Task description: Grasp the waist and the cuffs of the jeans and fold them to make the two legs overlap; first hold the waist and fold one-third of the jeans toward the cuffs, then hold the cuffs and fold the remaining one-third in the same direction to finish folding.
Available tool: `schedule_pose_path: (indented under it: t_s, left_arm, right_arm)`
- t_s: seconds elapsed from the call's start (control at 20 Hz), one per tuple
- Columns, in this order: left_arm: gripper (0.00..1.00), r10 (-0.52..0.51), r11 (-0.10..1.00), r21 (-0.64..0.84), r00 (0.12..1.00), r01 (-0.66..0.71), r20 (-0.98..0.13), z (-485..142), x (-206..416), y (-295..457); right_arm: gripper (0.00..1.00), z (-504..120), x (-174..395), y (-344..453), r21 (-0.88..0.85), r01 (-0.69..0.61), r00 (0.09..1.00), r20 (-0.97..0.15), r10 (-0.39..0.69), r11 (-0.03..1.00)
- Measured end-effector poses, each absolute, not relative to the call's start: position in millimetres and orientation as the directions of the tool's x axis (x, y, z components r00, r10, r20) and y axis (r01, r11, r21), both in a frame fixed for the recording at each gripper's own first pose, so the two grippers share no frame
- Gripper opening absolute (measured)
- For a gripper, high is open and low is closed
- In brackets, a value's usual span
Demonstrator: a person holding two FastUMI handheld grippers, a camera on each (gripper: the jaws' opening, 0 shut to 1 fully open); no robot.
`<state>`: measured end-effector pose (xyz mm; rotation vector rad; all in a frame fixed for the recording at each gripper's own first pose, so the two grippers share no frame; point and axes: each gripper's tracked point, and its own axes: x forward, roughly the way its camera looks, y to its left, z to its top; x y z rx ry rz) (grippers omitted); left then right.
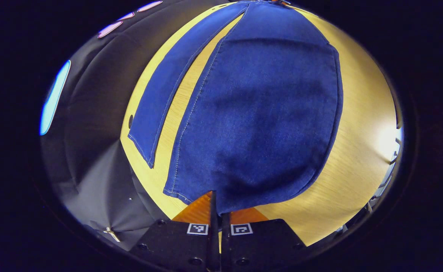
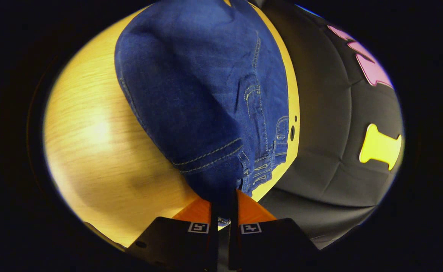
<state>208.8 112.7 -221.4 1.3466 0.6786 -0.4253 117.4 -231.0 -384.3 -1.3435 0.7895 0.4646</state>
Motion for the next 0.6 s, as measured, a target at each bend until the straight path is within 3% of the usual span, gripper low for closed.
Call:
schedule_pose_path:
  t_s: [0.05,0.45,0.6]
  left_arm:
    - [0.07,0.104,0.184,0.755,0.751,0.63,-0.652,-222,209,115]
    - [0.07,0.094,0.231,0.664,0.663,0.711,-0.743,-234,184,116]
    - [0.08,0.074,0.336,0.616,0.632,0.713,-0.771,-220,191,110]
  right_arm:
    - [0.1,-387,118,-231,-0.67,-0.714,0.657,-0.741,-0.136,0.204]
    - [0.1,-382,105,-231,-0.624,-0.77,0.612,-0.782,-0.119,0.135]
    - [0.1,-365,120,-228,-0.63,-0.767,0.62,-0.776,-0.113,0.122]
